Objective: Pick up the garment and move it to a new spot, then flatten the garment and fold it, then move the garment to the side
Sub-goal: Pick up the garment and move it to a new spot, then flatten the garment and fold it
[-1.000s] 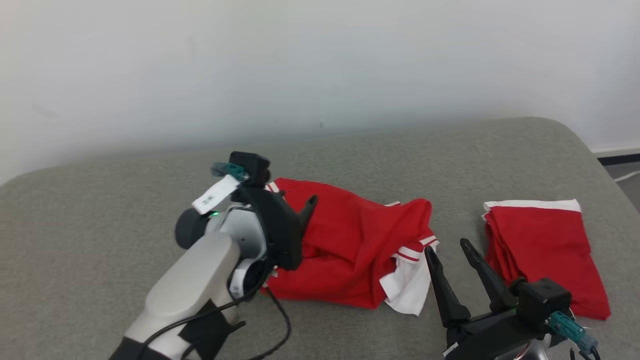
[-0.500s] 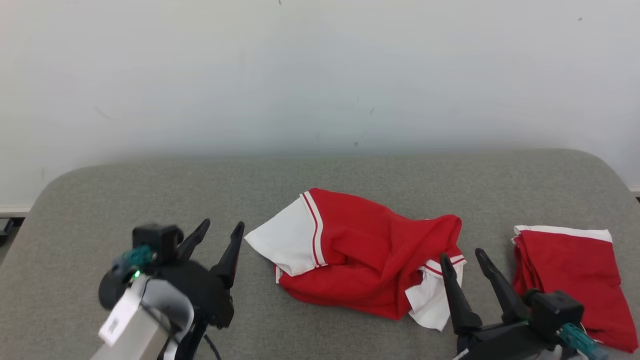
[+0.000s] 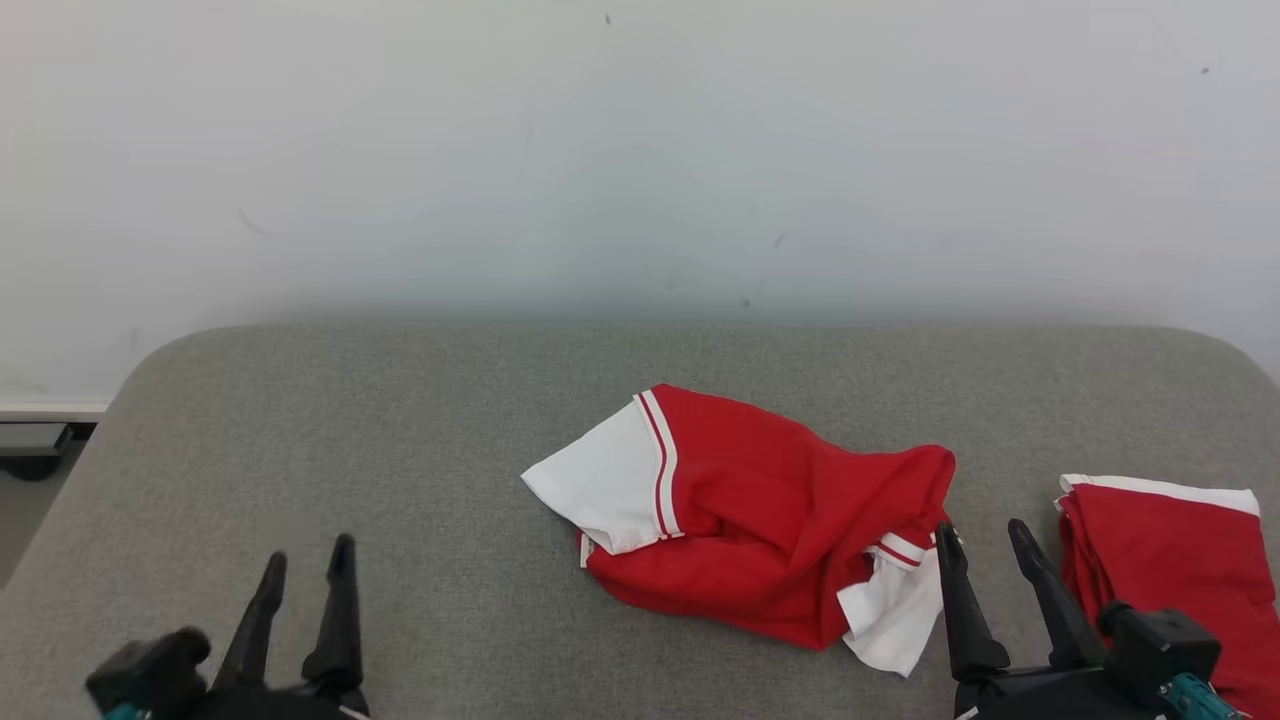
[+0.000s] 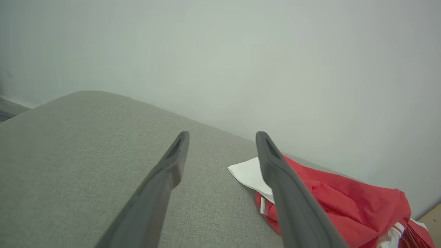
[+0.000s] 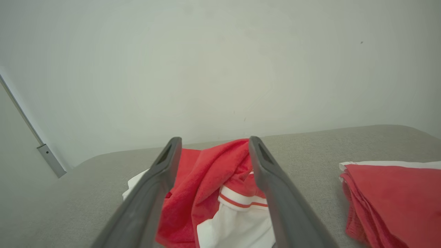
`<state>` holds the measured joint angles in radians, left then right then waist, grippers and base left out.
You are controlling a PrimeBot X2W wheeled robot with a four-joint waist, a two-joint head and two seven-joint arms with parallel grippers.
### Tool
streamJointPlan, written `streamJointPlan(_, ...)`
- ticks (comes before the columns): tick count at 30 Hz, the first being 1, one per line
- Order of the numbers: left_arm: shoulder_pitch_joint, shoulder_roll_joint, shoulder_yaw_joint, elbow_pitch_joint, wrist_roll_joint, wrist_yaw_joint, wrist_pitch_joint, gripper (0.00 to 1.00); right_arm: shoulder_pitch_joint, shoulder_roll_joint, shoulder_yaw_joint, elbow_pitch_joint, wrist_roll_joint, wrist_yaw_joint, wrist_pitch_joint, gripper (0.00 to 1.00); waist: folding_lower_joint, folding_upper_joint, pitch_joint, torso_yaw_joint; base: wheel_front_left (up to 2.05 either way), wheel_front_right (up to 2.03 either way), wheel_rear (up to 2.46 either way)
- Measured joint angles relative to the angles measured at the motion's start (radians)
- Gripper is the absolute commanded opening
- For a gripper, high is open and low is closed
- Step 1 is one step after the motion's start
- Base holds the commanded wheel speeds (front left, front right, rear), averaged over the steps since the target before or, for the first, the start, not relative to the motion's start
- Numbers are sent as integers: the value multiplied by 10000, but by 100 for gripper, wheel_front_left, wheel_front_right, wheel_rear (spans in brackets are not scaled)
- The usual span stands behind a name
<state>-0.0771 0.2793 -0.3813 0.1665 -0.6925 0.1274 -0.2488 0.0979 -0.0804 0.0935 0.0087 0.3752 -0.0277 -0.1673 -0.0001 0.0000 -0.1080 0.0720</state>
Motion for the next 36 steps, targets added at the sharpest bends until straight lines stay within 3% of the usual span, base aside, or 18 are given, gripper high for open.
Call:
streamJointPlan(6,624,-462,510,-180,493,0,-13,100,-12,-48,-35,29,23,0,0,100,0,0,-37,151,0,0,0)
streamJointPlan(15,1180,-15,-159,-121,1099,0,21,100,-43,-205,-54,307,23,0,100,100,1,0,-24,83,0,0,0)
streamJointPlan(23,1186,142,42,-138,1174,0,198,100,-43,-219,-121,481,33,-8,180,100,1,0,-37,38,0,0,0)
streamJointPlan(28,1217,142,161,-184,1254,0,295,100,46,-257,-408,619,90,-247,267,100,0,0,-52,3,0,0,0)
streamJointPlan(36,1453,136,405,-351,1312,0,420,100,321,-320,-522,625,123,-297,278,100,0,0,-4,-119,0,0,0)
